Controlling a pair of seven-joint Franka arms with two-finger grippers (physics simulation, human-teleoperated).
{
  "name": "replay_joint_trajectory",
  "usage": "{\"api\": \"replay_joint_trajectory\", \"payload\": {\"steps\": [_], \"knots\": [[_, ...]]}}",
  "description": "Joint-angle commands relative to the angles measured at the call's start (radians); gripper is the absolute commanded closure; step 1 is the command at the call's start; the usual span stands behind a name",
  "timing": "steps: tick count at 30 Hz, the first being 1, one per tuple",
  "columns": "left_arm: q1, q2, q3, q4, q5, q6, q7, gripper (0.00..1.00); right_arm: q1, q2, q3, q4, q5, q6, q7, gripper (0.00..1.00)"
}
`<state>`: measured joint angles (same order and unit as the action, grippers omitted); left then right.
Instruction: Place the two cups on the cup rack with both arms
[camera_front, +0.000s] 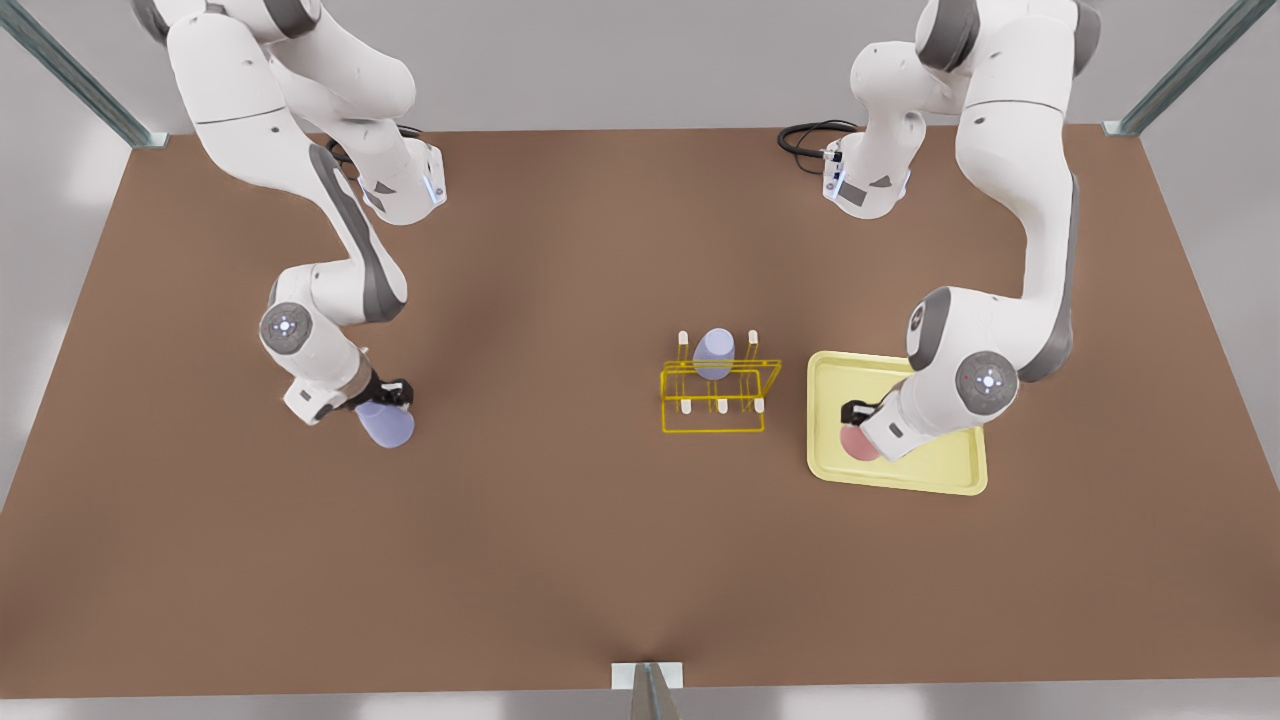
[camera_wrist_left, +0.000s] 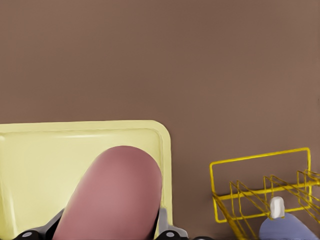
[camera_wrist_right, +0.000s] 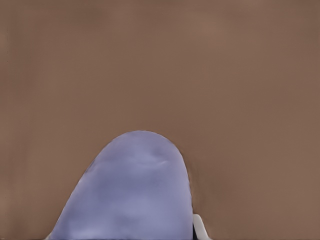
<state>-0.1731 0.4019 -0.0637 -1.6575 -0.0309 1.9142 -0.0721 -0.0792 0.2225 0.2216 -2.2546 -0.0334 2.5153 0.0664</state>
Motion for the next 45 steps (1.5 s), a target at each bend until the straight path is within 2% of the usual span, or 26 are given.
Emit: {"api": "replay_joint_trajectory", "payload": {"steps": [1,3,8,19,24,25,26,30,31,33,35,36,37,38,39,40,41,42,44,45], "knots": [[-0.005,0.0,-0.024,0.019,-0.001,-0.135,-0.344,0.17,0.003,-0.011,0.042,0.024,0.012,-0.006,0.015,0.26],[-0.003,0.005,-0.074,0.053,-0.003,-0.132,-0.459,0.16,0.022,-0.002,0.104,0.062,0.111,-0.006,0.015,0.25],[-0.005,0.043,-0.146,0.122,-0.038,-0.126,-0.569,0.17,0.18,0.106,0.114,0.299,0.268,-0.052,0.016,0.25],[-0.052,0.097,-0.179,0.134,-0.06,-0.1,-0.681,0.16,0.432,0.311,0.116,0.613,0.322,-0.041,0.016,0.24],[-0.066,0.132,-0.182,0.134,-0.06,-0.067,-0.683,0.16,0.452,0.354,0.148,0.636,0.322,-0.036,0.015,0.24],[-0.065,0.134,-0.182,0.134,-0.06,-0.066,-0.683,0.15,0.452,0.367,0.156,0.636,0.32,-0.035,0.013,0.24],[-0.065,0.134,-0.183,0.134,-0.06,-0.063,-0.681,0.0,0.452,0.38,0.17,0.636,0.32,-0.027,0.013,0.24],[-0.063,0.132,-0.183,0.136,-0.052,-0.073,-0.68,0.0,0.45,0.442,0.211,0.705,0.319,-0.027,0.003,0.24],[-0.054,0.127,-0.18,0.16,-0.047,-0.099,-0.677,0.0,0.45,0.443,0.211,0.705,0.319,-0.027,-0.01,0.24],[0.064,0.124,-0.177,0.415,-0.001,-0.515,-0.552,0.0,0.452,0.456,0.211,0.707,0.319,-0.026,-0.013,0.24],[0.142,0.123,-0.177,0.55,0.066,-0.735,-0.33,0.0,0.458,0.459,0.211,0.707,0.319,-0.026,-0.019,0.24],[0.15,0.121,-0.179,0.574,0.108,-0.765,-0.25,0.0,0.458,0.46,0.211,0.707,0.319,-0.026,-0.019,0.24],[0.147,0.068,-0.163,0.517,0.115,-0.732,-0.172,0.0,0.463,0.465,0.213,0.707,0.319,-0.026,-0.019,0.24],[0.07,-0.233,-0.033,0.092,0.109,-0.441,-0.021,0.0,0.472,0.485,0.213,0.721,0.319,-0.024,-0.02,0.24],[0.066,-0.192,-0.041,0.146,0.106,-0.492,-0.026,0.0,0.473,0.485,0.211,0.721,0.319,-0.023,-0.019,0.24],[0.069,-0.166,-0.041,0.208,0.091,-0.554,-0.025,0.0,0.475,0.485,0.213,0.721,0.319,-0.023,-0.019,0.05],[0.07,-0.164,-0.039,0.212,0.091,-0.558,-0.026,0.0,0.475,0.486,0.213,0.719,0.319,-0.023,-0.019,0.0],[0.066,-0.166,-0.039,0.225,0.095,-0.564,-0.023,0.0,0.473,0.486,0.213,0.719,0.319,-0.023,-0.019,0.0],[0.069,-0.061,-0.036,0.433,0.068,-0.718,-0.021,0.0,0.473,0.488,0.213,0.721,0.317,-0.023,-0.019,0.0],[0.072,-0.06,-0.034,0.472,0.055,-0.724,-0.018,0.0,0.473,0.489,0.213,0.721,0.317,-0.023,-0.019,0.0]]}}
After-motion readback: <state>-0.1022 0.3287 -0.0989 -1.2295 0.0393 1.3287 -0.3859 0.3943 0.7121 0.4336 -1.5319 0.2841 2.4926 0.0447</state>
